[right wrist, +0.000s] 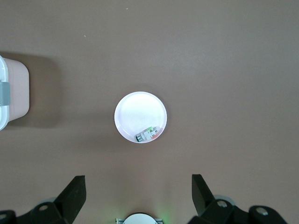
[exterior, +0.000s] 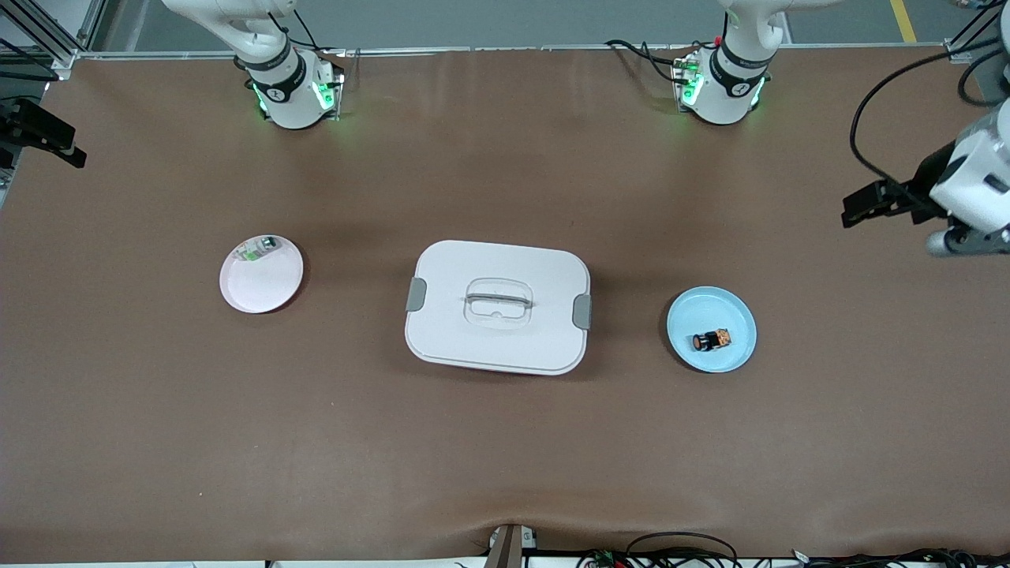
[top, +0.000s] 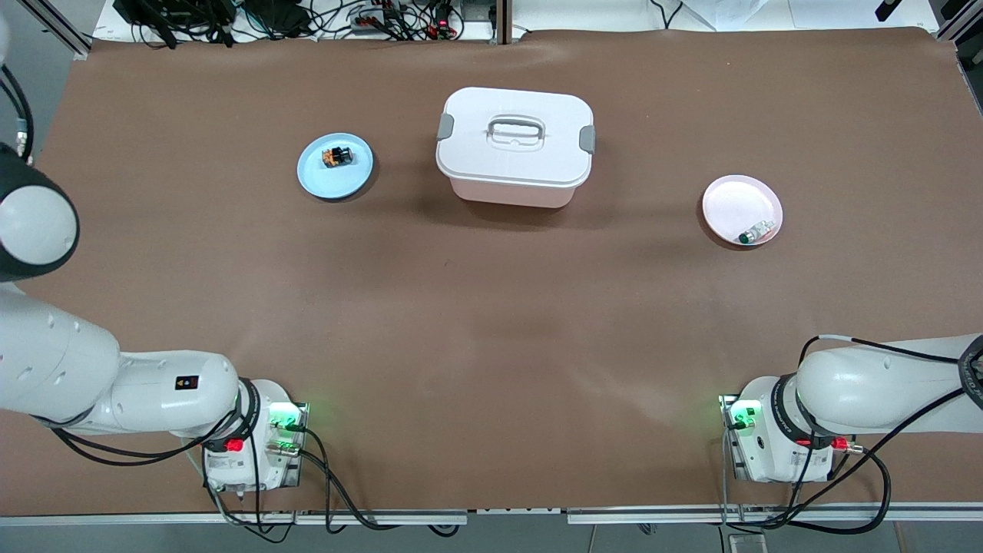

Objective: Transfer orange switch to right arm and place
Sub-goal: 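Move the left gripper over the orange-button switch on the blue plate, then lower the left gripper and close it on the orange-button switch, then lift the switch with the left gripper while the right gripper approaches, then grasp the switch with the right gripper beside the left gripper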

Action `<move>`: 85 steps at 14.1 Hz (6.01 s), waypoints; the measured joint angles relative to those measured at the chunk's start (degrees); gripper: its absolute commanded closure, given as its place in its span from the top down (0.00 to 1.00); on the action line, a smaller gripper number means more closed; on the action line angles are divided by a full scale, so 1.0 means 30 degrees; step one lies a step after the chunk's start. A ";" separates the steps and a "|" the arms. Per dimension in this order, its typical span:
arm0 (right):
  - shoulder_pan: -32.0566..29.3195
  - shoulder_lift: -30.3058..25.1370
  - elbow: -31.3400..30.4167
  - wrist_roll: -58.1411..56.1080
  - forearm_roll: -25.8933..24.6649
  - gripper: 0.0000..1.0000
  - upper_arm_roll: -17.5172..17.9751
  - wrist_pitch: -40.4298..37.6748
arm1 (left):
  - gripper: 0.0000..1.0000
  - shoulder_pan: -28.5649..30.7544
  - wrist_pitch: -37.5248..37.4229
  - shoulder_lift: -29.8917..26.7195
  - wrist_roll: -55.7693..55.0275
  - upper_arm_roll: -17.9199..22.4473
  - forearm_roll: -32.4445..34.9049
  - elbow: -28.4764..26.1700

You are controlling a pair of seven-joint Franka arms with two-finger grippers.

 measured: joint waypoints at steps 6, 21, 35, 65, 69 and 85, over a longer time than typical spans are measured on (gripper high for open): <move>0.0000 0.0000 0.0019 0.0000 0.0000 1.00 0.0000 0.0017 | 1.00 -0.0019 0.5333 0.0590 -0.0043 -0.0107 -0.0001 -0.3579; 0.0000 0.0000 0.0110 0.0000 -0.0003 1.00 -0.0006 0.0026 | 1.00 -0.1162 1.3518 0.4126 -0.1562 -0.0339 -0.0015 -0.7553; -0.0001 0.0000 0.0139 0.0000 -0.0004 1.00 -0.0012 0.0026 | 1.00 -0.1750 2.0051 0.8444 -0.1574 -0.0363 -0.0015 -0.8180; 0.0210 0.0003 0.0141 0.0000 0.0153 1.00 0.0147 0.0118 | 0.00 -0.1802 0.9902 0.3589 -1.0345 -0.3826 -0.0103 -0.3850; 0.2760 0.0033 0.0133 0.3211 0.0285 1.00 0.0311 -0.0083 | 0.00 -0.1894 0.9147 0.3620 -1.4572 -0.5734 -0.1895 -0.2620; 1.0453 0.0429 -0.4481 1.5601 0.5398 1.00 0.0459 0.9734 | 0.00 -0.4900 0.8862 0.6808 -2.7755 -0.8436 -1.1723 0.1843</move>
